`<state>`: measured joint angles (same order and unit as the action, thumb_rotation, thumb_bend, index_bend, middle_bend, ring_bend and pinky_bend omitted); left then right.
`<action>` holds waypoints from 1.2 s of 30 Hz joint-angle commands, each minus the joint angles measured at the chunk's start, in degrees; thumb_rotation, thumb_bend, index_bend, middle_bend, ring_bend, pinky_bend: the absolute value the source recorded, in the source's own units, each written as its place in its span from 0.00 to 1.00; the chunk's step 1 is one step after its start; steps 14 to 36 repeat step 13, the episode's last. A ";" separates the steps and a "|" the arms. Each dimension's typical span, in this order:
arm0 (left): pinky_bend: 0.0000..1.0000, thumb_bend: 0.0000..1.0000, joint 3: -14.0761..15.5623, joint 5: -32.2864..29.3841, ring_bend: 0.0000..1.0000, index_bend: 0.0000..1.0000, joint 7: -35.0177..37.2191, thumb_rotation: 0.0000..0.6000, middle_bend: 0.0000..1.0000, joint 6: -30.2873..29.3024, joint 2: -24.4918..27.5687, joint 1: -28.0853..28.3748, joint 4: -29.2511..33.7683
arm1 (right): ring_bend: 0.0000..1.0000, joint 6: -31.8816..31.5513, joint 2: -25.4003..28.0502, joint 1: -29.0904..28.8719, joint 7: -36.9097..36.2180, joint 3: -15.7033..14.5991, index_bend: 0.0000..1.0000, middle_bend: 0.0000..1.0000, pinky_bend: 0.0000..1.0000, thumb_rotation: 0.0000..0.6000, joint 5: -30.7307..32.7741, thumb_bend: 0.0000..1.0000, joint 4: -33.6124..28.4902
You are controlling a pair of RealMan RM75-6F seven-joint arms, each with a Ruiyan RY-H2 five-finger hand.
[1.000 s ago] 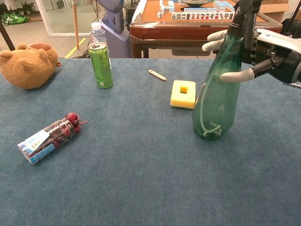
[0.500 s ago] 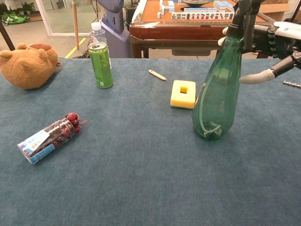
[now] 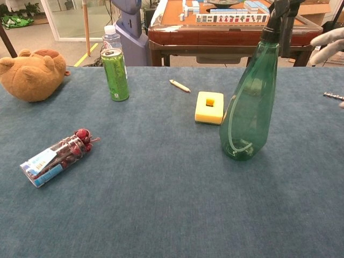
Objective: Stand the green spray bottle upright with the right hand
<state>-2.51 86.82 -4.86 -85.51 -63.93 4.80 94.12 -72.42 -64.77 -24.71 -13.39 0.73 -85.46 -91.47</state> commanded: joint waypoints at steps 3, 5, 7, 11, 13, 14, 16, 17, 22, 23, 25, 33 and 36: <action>0.00 0.33 -0.08 0.19 0.00 0.02 -0.17 1.00 0.00 0.24 -0.26 0.39 0.07 | 0.10 -7.16 2.79 7.51 6.29 -2.92 0.15 0.24 0.12 1.00 0.54 0.06 -4.94; 0.00 0.33 -0.09 0.29 0.00 0.02 -0.24 1.00 0.00 0.34 -0.36 0.55 0.03 | 0.10 -9.41 2.84 9.73 7.10 -3.67 0.16 0.24 0.12 1.00 0.05 0.06 -5.51; 0.00 0.33 -0.07 0.34 0.00 0.02 -0.33 1.00 0.00 0.43 -0.44 0.67 0.01 | 0.10 -11.26 2.84 11.51 8.10 -4.33 0.16 0.24 0.12 1.00 -0.58 0.06 -5.88; 0.00 0.33 -0.06 0.51 0.00 0.02 -0.45 1.00 0.00 0.51 -0.58 0.89 0.11 | 0.11 -15.54 2.30 15.08 11.26 -5.06 0.16 0.25 0.12 1.00 -2.14 0.06 -6.45; 0.00 0.33 -0.06 0.62 0.00 0.02 -0.46 1.00 0.00 0.44 -0.62 0.95 0.17 | 0.11 -16.58 2.24 16.14 11.69 -5.28 0.16 0.25 0.12 1.00 -2.73 0.06 -6.84; 0.00 0.33 -0.06 0.62 0.00 0.02 -0.46 1.00 0.00 0.44 -0.62 0.95 0.17 | 0.11 -16.58 2.24 16.14 11.69 -5.28 0.16 0.25 0.12 1.00 -2.73 0.06 -6.84; 0.00 0.33 -0.06 0.62 0.00 0.02 -0.46 1.00 0.00 0.44 -0.62 0.95 0.17 | 0.11 -16.58 2.24 16.14 11.69 -5.28 0.16 0.25 0.12 1.00 -2.73 0.06 -6.84; 0.00 0.33 -0.06 0.62 0.00 0.02 -0.46 1.00 0.00 0.44 -0.62 0.95 0.17 | 0.11 -16.58 2.24 16.14 11.69 -5.28 0.16 0.25 0.12 1.00 -2.73 0.06 -6.84; 0.00 0.33 -0.06 0.62 0.00 0.02 -0.46 1.00 0.00 0.44 -0.62 0.95 0.17 | 0.11 -16.58 2.24 16.14 11.69 -5.28 0.16 0.25 0.12 1.00 -2.73 0.06 -6.84; 0.00 0.33 -0.06 0.62 0.00 0.02 -0.46 1.00 0.00 0.44 -0.62 0.95 0.17 | 0.11 -16.58 2.24 16.14 11.69 -5.28 0.16 0.25 0.12 1.00 -2.73 0.06 -6.84; 0.00 0.33 -0.06 0.62 0.00 0.02 -0.46 1.00 0.00 0.44 -0.62 0.95 0.17 | 0.11 -16.58 2.24 16.14 11.69 -5.28 0.16 0.25 0.12 1.00 -2.73 0.06 -6.84; 0.00 0.33 -0.06 0.62 0.00 0.02 -0.46 1.00 0.00 0.44 -0.62 0.95 0.17 | 0.11 -16.58 2.24 16.14 11.69 -5.28 0.16 0.25 0.12 1.00 -2.73 0.06 -6.84; 0.00 0.33 -0.06 0.62 0.00 0.02 -0.46 1.00 0.00 0.44 -0.62 0.95 0.17 | 0.11 -16.58 2.24 16.14 11.69 -5.28 0.16 0.25 0.12 1.00 -2.73 0.06 -6.84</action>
